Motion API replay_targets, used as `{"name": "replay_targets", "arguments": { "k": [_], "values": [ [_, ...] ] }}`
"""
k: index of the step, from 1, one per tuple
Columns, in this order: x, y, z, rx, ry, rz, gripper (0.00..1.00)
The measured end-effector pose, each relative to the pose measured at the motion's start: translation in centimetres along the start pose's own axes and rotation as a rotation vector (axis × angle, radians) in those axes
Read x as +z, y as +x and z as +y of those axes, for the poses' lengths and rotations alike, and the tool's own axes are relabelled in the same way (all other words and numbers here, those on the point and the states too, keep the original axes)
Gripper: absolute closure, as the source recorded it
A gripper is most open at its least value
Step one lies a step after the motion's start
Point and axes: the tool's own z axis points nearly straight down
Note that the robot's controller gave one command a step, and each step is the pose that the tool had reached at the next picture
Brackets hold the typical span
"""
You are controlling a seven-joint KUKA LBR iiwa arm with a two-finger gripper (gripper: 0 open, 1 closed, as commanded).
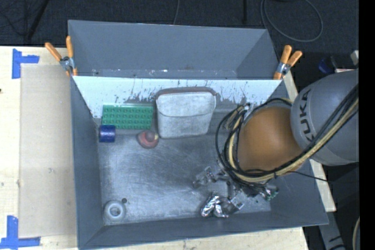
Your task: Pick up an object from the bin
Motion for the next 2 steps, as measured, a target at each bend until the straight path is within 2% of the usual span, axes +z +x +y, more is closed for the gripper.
{"name": "replay_targets", "arguments": {
  "k": [1, 2],
  "values": [
    [0.2, 0.5, 0.3, 0.002, -0.011, 0.017, 1.0],
    [-18.9, 0.3, -3.2, -0.473, -0.014, 0.014, 1.0]
  ]
}}
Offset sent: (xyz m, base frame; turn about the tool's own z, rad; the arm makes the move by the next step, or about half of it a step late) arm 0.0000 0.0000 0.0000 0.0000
